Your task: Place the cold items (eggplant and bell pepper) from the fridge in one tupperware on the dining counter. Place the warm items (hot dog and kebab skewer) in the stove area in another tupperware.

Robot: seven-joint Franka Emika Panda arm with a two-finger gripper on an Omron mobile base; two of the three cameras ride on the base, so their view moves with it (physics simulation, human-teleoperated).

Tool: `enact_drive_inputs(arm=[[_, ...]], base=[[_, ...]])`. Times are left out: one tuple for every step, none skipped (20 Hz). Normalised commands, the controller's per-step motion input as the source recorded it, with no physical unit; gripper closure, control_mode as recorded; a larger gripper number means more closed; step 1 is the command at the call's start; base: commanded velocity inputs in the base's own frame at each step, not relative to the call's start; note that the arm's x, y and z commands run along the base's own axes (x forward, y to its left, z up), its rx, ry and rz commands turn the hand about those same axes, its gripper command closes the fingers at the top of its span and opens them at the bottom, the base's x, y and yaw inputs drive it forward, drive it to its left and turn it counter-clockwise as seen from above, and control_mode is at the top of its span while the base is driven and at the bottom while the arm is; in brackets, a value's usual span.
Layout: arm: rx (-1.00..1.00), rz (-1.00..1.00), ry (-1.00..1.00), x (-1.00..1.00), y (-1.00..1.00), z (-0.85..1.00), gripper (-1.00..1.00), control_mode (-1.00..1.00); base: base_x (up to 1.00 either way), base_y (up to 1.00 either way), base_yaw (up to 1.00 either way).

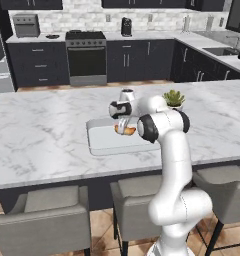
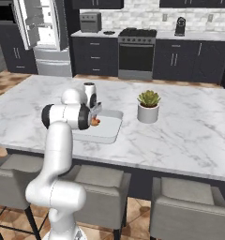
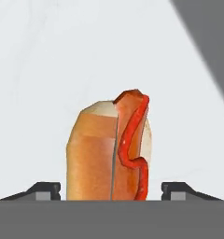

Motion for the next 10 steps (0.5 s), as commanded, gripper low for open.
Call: enact_drive_inputs(arm=[[0.00,0.00,-0.18,-0.42,0.00,0.00,-1.00,-1.00],[0.00,0.00,-0.27,-0.57,0.00,0.03,-1.00,-1.00],[0.00,0.00,-0.33,-0.71,0.00,0.10,-1.00,-1.00],[0.00,0.00,-0.37,-0.79,0.00,0.18,-1.00,-1.00],[0.00,0.00,-0.35,-0.83,0.00,0.26,-1.00,-1.00],[0.00,0.00,-0.37,-0.89,0.00,0.33,-1.00,-1.00],[0.00,0.00,-0.37,-0.92,0.00,0.32,-1.00,-1.00],[0.00,0.00,-0.37,-0.96,0.00,0.35,-1.00,-1.00],[0.00,0.00,-0.37,-0.99,0.00,0.39,-1.00,-1.00],[0.00,0.00,-0.39,-1.00,0.00,0.41,-1.00,-1.00]], base=[[0.00,0.00,0.00],[0.00,0.00,0.00],[0.00,0.00,0.00],[0.00,0.00,0.00],[0.00,0.00,0.00],[0.00,0.00,0.00],[0.00,0.00,0.00],[0.00,0.00,0.00],[0.00,0.00,0.00],[0.00,0.00,0.00]])
